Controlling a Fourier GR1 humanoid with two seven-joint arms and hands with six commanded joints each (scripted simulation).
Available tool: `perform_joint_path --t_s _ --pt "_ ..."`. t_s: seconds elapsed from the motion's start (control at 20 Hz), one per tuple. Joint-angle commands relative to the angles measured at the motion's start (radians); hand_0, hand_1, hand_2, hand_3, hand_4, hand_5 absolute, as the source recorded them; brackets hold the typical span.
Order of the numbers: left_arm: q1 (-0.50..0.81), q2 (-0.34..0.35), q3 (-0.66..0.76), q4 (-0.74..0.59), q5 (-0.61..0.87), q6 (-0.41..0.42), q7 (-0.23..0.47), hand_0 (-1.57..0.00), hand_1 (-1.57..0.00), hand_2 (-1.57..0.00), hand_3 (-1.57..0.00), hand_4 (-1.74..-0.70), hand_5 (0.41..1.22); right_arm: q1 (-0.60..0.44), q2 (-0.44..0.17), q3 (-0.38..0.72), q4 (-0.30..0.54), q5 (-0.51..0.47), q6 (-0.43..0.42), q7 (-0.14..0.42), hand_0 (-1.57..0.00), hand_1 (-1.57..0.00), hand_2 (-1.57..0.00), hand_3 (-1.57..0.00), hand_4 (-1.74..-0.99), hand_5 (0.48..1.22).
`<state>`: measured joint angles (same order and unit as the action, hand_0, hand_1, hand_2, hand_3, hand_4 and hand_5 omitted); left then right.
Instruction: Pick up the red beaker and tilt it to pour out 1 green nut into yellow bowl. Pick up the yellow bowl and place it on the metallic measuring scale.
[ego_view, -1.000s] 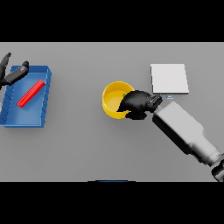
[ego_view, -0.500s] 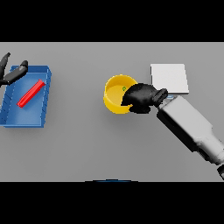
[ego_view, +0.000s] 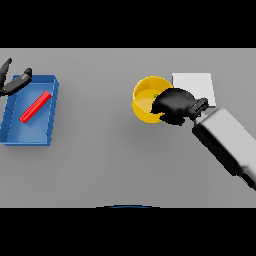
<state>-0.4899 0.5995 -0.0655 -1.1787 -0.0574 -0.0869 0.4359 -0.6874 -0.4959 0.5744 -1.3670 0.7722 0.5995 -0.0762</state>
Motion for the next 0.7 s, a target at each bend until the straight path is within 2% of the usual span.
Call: perform_joint_path --t_s 0.0,0.1,0.25,0.45,0.5,0.55,0.65 --pt "0.016 0.005 0.005 -0.008 0.007 -0.002 -0.003 0.0 0.0 0.0 0.0 -0.81 0.71 -0.006 -0.018 -0.015 0.004 0.0 -0.01 -0.007 -1.54 -1.57 -1.49 -1.19 -1.74 1.22" --pt "0.023 0.001 0.007 -0.033 0.018 0.002 0.025 0.0 0.0 0.0 0.0 -0.83 0.723 -0.019 -0.05 -0.04 0.028 0.003 -0.041 -0.014 -1.55 -1.57 -1.5 -1.17 -1.741 1.22" --pt "0.029 -0.007 0.005 -0.047 0.015 0.018 0.04 0.0 0.0 0.0 0.0 -0.84 0.737 -0.045 -0.064 -0.074 0.092 0.004 -0.104 -0.033 -1.56 -1.57 -1.53 -1.16 -1.741 1.221" --pt "0.035 -0.007 0.0 -0.067 0.016 0.019 0.065 0.0 0.0 0.0 0.0 -0.85 0.754 -0.077 -0.093 -0.106 0.209 0.015 -0.17 -0.052 -1.57 -1.57 -1.55 -1.16 -1.741 1.221" --pt "0.034 -0.004 0.003 -0.065 0.017 0.017 0.071 0.0 0.0 0.0 0.0 -0.85 0.758 -0.085 -0.103 -0.113 0.247 0.021 -0.188 -0.076 -1.57 -1.57 -1.56 -1.15 -1.741 1.221" --pt "0.031 -0.006 0.001 -0.073 0.018 0.018 0.081 0.0 0.0 0.0 0.0 -0.85 0.76 -0.084 -0.094 -0.116 0.271 0.031 -0.2 -0.046 -1.57 -1.57 -1.55 -1.15 -1.741 1.221" --pt "0.036 -0.011 0.0 -0.084 0.02 0.025 0.099 0.0 0.0 0.0 0.0 -0.86 0.762 -0.099 -0.078 -0.125 0.342 0.045 -0.229 -0.046 -1.57 -1.57 -1.53 -1.17 -1.741 1.221"
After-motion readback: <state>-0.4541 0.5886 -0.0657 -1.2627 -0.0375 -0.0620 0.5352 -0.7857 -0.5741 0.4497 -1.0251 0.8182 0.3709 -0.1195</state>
